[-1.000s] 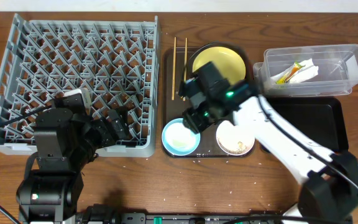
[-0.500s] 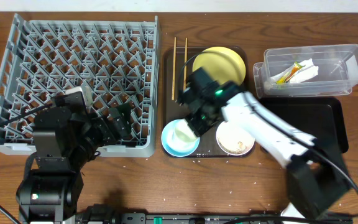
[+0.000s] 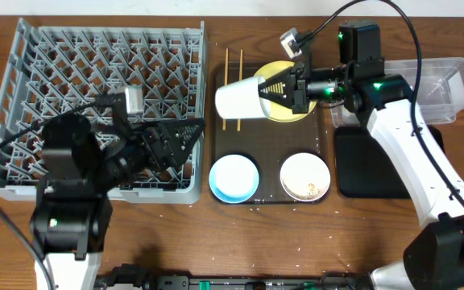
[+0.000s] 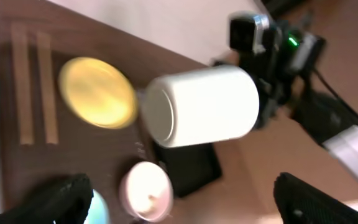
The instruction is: Sort waste into correct bins and load items into the dishwasher
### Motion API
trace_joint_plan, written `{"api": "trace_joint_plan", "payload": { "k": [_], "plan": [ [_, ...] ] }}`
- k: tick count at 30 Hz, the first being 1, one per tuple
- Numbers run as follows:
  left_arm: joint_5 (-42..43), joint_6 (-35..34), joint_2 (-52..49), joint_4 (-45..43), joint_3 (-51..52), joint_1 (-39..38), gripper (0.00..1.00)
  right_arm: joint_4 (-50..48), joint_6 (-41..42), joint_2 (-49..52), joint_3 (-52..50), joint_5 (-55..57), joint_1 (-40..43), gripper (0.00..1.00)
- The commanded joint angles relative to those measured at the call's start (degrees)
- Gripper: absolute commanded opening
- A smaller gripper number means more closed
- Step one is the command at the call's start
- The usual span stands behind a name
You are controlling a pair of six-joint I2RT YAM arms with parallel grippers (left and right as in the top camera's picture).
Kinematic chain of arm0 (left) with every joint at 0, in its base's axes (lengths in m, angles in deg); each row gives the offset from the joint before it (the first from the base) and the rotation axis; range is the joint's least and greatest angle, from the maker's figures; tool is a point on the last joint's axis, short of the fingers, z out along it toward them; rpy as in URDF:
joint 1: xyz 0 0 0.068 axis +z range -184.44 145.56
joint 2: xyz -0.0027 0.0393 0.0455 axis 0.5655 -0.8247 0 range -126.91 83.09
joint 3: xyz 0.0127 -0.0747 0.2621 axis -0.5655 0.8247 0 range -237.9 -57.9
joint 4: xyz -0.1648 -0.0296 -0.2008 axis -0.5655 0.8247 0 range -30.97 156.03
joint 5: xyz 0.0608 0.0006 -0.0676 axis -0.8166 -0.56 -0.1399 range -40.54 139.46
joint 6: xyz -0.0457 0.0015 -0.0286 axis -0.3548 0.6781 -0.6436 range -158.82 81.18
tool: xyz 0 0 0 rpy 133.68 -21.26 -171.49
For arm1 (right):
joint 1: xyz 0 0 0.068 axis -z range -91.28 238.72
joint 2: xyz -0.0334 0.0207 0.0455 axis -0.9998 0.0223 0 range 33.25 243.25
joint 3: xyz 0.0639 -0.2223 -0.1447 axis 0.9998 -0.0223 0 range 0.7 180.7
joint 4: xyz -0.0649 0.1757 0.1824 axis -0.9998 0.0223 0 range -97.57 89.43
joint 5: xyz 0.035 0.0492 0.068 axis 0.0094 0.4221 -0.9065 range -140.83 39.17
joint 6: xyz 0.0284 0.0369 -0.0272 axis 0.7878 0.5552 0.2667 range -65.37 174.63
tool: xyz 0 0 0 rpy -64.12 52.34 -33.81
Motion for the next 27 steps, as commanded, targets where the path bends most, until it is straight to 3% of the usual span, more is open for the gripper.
{"api": "trace_joint_plan", "payload": {
  "k": [1,7,11,14,18,26,27],
  "plan": [
    [13.5,-0.6,-3.5,-1.0,-0.9,0.2,0.94,-3.9,1.8,-0.4,0.5,-14.3,-2.3,0.01],
    [24.8,0.1,-8.1,-8.1,-0.9,0.2,0.94,-7.9,3.3,-0.4,0.5,-15.4,-4.9,0.01],
    [30.2,0.1,-8.1,-13.2,-0.9,0.2,0.93,-7.9,3.3,-0.4,0.5,-9.0,-8.0,0.01],
    [32.2,0.2,-8.1,-13.4,-0.9,0.2,0.82,-9.3,3.9,-0.4,0.5,-6.8,-9.2,0.01],
    [32.2,0.2,-8.1,-13.2,-0.9,0.2,0.79,-13.3,7.3,-0.4,0.5,-6.7,-10.2,0.01],
    [31.9,0.2,-8.1,-13.2,-0.9,0.2,0.61,-14.9,8.7,-0.4,0.5,-6.2,-10.6,0.01],
    [31.8,0.2,-8.1,-13.2,-0.9,0.2,0.60,-14.9,8.7,-0.4,0.5,-6.2,-10.5,0.05]
  ]
}}
